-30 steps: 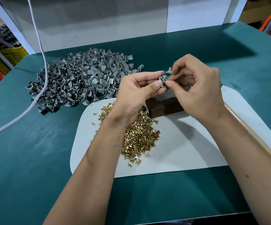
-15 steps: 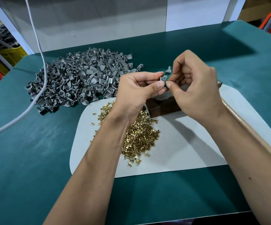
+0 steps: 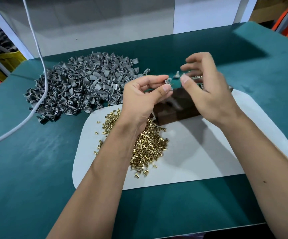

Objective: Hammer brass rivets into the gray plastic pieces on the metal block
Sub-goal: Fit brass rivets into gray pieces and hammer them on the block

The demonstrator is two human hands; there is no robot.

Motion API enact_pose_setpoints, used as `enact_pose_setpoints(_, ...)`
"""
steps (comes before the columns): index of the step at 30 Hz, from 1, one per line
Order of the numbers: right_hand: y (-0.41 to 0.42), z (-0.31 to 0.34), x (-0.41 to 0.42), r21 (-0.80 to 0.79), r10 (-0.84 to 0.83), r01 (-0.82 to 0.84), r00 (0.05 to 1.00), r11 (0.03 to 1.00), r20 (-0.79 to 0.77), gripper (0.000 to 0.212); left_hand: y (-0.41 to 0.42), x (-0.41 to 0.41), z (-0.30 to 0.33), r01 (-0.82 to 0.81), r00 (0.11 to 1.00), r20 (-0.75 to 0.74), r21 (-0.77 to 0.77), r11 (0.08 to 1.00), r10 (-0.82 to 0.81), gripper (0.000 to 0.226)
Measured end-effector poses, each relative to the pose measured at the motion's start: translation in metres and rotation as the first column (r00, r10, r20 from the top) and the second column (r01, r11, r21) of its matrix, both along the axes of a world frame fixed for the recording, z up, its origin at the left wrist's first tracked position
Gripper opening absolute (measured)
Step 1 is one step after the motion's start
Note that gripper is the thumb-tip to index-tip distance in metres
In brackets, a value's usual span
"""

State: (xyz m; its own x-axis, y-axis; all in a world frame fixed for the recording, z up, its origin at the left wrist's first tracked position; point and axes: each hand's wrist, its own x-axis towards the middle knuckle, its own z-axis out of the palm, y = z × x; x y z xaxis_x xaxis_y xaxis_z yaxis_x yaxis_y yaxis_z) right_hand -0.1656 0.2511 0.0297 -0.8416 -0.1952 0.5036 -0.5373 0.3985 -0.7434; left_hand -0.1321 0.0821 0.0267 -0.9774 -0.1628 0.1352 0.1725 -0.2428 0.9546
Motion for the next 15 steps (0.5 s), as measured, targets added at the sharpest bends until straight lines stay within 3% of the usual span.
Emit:
enact_pose_setpoints(4, 0.008, -0.005, -0.008, 0.093, -0.075, 0.063, 0.988, 0.994, 0.132, 0.05, -0.003, -0.001, 0.002, -0.027, 1.0, 0.007, 0.079, 0.996, 0.026, 0.02)
enact_pose_setpoints(10, 0.008, -0.003, -0.006, 0.081, -0.145, 0.136, 0.982, 0.987, 0.124, 0.052, -0.004, 0.0, 0.004, -0.022, 0.999, 0.046, 0.12, 0.993, 0.017, 0.02)
enact_pose_setpoints(12, 0.009, 0.0, -0.004, 0.093, -0.14, 0.135, 0.989, 0.986, 0.046, 0.048, -0.004, 0.0, 0.004, -0.01, 0.999, 0.051, 0.129, 0.992, 0.004, 0.02)
enact_pose_setpoints(15, 0.01, 0.008, 0.002, 0.155, -0.068, 0.106, 0.97, 0.982, -0.235, 0.03, -0.003, 0.0, 0.005, 0.022, 0.998, 0.05, 0.15, 0.989, -0.03, 0.019)
